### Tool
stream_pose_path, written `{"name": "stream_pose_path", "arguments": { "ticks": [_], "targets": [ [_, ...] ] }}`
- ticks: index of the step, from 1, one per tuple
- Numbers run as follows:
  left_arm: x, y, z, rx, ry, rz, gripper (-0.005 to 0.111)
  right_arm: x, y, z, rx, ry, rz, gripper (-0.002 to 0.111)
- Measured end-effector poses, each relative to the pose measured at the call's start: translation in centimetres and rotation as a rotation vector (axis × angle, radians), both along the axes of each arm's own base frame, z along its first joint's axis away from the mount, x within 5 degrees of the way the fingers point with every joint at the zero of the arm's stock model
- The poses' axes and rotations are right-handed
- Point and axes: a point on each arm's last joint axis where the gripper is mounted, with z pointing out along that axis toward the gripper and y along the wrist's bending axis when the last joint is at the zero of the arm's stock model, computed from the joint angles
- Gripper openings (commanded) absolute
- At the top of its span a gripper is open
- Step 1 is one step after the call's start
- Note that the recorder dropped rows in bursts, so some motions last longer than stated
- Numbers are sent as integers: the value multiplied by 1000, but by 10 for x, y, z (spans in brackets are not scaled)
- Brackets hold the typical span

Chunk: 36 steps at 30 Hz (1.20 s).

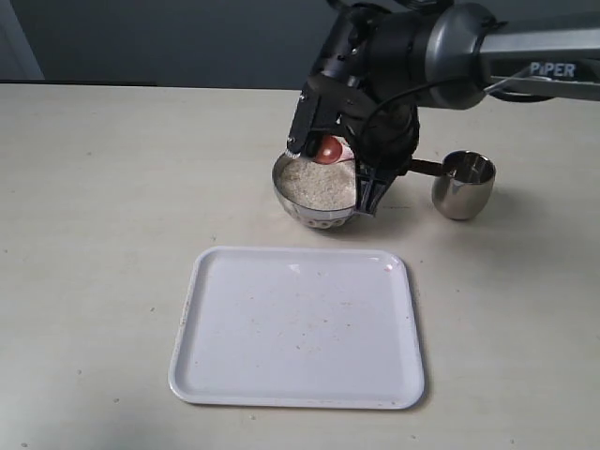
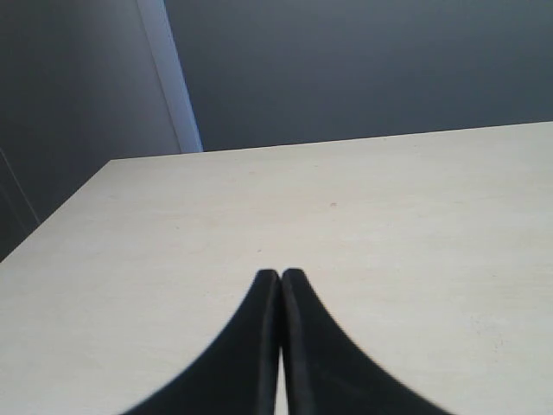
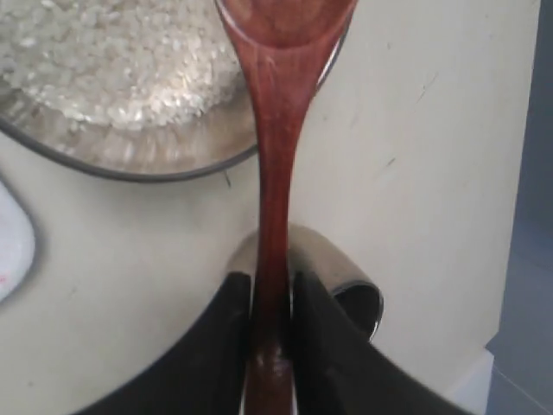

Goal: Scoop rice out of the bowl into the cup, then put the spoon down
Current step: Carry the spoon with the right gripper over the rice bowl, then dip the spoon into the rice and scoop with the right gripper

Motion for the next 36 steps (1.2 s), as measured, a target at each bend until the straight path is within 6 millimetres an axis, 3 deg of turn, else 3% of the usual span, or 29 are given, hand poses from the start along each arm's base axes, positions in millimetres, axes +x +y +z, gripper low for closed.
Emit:
{"name": "stream_pose_path", "arguments": {
  "ticks": [6,17,26,36],
  "targets": [
    [0,0,0,0,0,0,0,3,6,-19,-94,-18,3,-1],
    [0,0,0,0,0,0,0,5,11,-18,-70,-64,20,-1],
    [0,0,0,0,0,0,0,-1,24,-43,-114,-33,63,-1],
    [0,0,0,0,0,0,0,-4,27,-45,-123,-19,86,-1]
  ]
}}
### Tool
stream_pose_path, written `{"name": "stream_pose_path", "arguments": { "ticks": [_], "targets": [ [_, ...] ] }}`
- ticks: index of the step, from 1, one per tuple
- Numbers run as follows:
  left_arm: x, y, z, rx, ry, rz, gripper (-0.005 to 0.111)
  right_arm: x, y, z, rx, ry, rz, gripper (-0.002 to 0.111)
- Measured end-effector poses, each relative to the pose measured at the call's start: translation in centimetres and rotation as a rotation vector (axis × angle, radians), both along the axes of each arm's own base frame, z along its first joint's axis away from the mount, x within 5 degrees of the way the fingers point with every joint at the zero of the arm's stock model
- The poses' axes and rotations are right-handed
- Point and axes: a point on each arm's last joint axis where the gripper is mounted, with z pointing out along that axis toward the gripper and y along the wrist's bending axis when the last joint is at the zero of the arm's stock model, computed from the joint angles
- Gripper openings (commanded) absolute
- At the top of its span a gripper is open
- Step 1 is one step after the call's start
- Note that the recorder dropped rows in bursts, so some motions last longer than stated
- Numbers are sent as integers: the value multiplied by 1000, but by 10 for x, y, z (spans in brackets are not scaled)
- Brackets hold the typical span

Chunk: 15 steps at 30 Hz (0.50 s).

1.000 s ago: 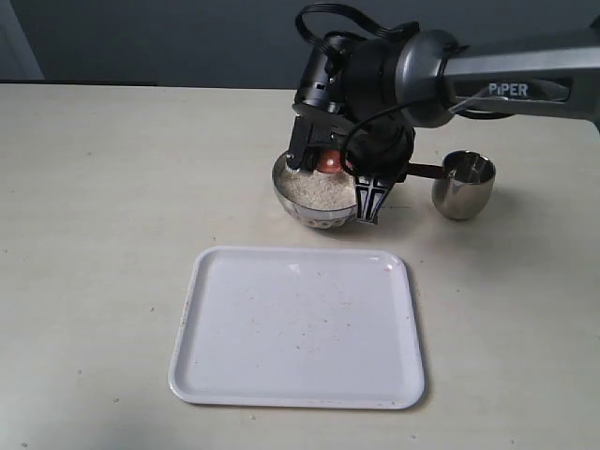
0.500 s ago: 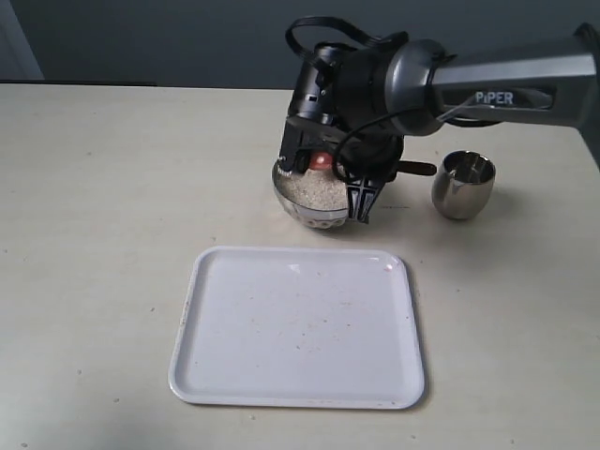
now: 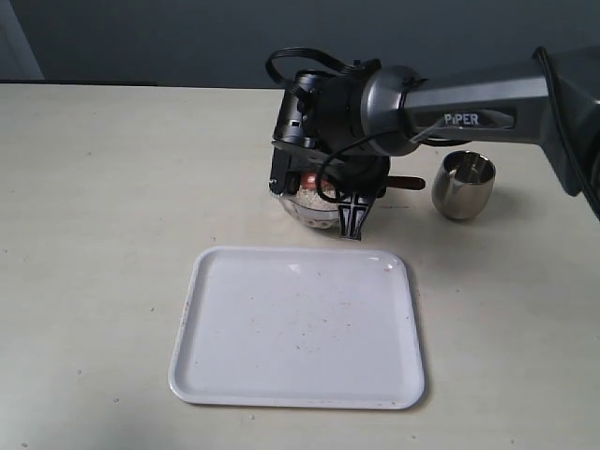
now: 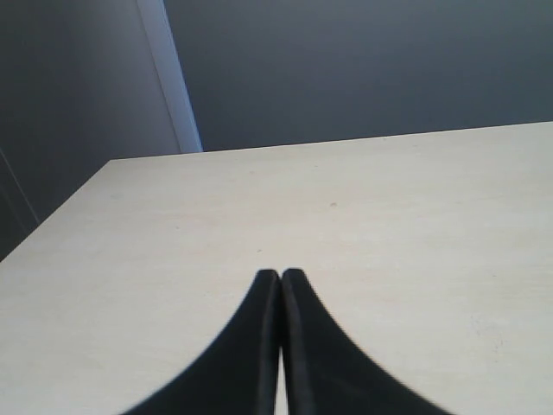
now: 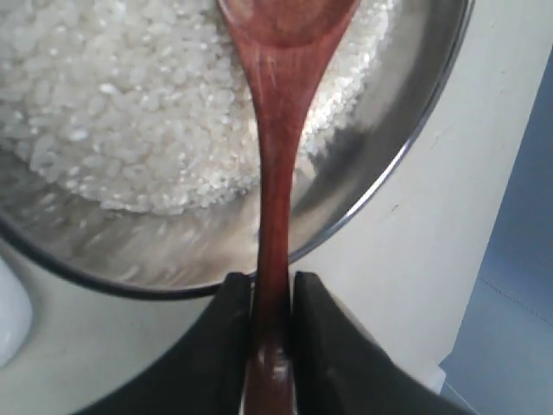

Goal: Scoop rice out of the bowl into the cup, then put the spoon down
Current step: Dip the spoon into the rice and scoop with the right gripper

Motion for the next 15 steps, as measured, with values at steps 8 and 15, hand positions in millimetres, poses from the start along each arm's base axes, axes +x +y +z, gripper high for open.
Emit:
{"name": "stream_pose_path", "arguments": {
  "ticks": [8,15],
  "targets": [
    [0,0,0,0,0,0,0,-2,3,-2,11,48,33,-1],
    [0,0,0,0,0,0,0,-2,3,-2,11,49,35,-1]
  ]
}}
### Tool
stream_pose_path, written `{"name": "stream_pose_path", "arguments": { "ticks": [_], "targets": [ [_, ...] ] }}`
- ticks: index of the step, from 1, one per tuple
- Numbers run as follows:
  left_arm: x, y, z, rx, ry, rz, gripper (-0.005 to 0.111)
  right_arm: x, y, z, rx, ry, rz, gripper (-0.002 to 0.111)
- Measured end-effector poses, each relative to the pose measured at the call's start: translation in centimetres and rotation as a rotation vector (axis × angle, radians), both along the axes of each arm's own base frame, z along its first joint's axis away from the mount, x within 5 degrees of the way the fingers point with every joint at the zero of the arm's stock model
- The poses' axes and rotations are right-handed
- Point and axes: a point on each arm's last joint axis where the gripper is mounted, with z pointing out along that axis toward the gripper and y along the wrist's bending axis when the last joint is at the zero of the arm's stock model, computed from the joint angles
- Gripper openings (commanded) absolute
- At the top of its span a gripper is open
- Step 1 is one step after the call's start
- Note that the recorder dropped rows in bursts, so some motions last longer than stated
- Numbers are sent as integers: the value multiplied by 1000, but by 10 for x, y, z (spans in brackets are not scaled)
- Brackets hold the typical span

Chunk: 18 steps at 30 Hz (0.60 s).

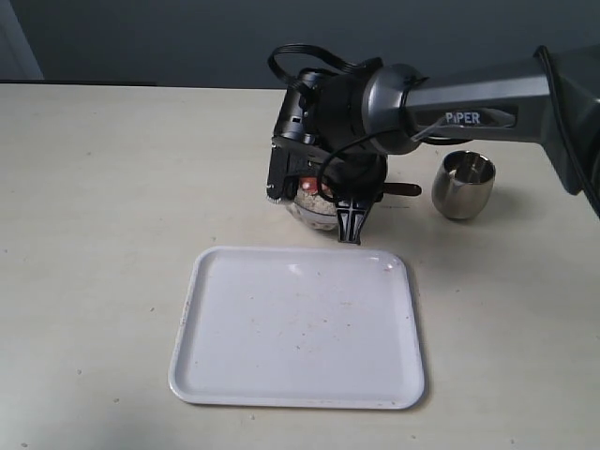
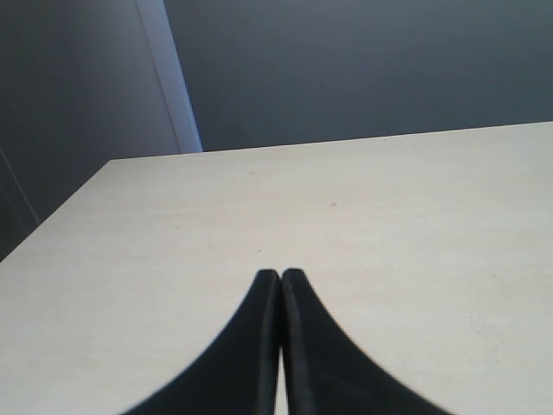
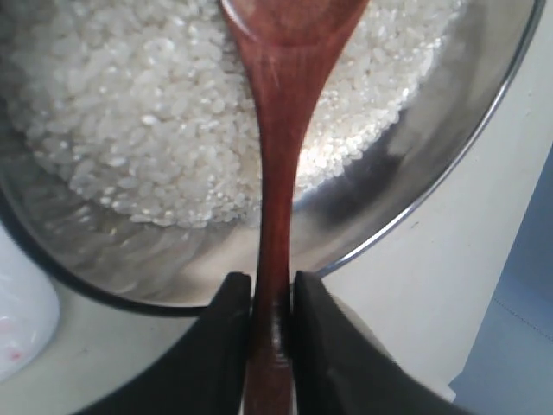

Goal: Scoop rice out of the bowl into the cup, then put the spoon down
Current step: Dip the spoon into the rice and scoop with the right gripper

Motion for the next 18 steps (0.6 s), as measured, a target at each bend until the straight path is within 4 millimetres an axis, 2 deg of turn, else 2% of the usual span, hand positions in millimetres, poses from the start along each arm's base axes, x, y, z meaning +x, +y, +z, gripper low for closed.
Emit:
{"name": "stream_pose_path", "arguments": {
  "ticks": [18],
  "targets": [
    [0,0,0,0,0,0,0,-1,-2,7,52,50,7,-1]
  ]
}}
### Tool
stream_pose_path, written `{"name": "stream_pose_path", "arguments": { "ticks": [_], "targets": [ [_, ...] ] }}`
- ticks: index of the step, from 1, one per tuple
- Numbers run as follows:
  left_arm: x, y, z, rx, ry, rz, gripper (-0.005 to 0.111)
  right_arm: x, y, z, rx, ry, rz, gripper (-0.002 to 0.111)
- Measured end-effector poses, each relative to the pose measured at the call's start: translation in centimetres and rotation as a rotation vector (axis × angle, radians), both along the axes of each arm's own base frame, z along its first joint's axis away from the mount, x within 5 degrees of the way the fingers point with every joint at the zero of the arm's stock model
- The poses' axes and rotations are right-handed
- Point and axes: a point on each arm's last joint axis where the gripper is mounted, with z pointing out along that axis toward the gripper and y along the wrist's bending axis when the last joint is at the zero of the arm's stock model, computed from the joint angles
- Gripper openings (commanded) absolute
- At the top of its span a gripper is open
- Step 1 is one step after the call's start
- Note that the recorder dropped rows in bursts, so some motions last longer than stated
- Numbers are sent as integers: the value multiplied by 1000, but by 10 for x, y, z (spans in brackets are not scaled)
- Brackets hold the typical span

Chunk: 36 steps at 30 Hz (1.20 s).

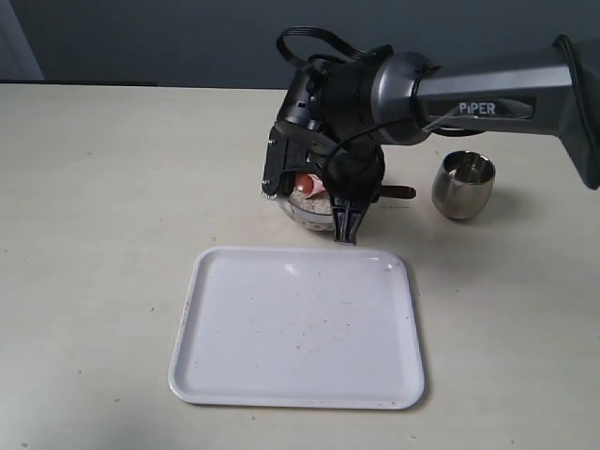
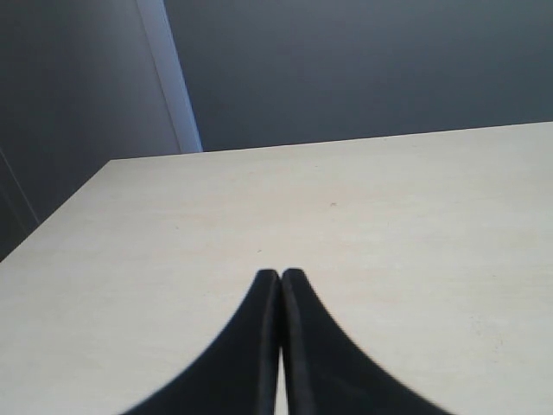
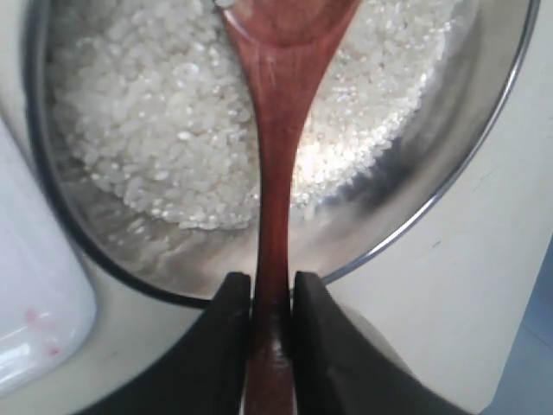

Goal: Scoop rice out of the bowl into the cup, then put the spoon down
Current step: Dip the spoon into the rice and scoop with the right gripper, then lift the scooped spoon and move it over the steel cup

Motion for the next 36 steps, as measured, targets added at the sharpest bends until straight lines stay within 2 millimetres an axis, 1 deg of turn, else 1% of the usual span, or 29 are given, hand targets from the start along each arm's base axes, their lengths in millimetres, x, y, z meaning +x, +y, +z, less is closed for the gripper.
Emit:
{"name": "stream_pose_path", "arguments": {
  "ticks": [11,21,26,32,36],
  "targets": [
    [0,0,0,0,0,0,0,6,-8,7,31,6,-32,-1],
    [0,0,0,0,0,0,0,4,-9,17,43,3,-33,-1],
    [0,0,0,0,0,0,0,2,-11,17,47,27,-56,-1],
    [0,0,0,0,0,0,0,9,-25,14,97,98,-164,-1],
    [0,0,0,0,0,0,0,12,-32,21,119,106,-197,-1]
  ]
}}
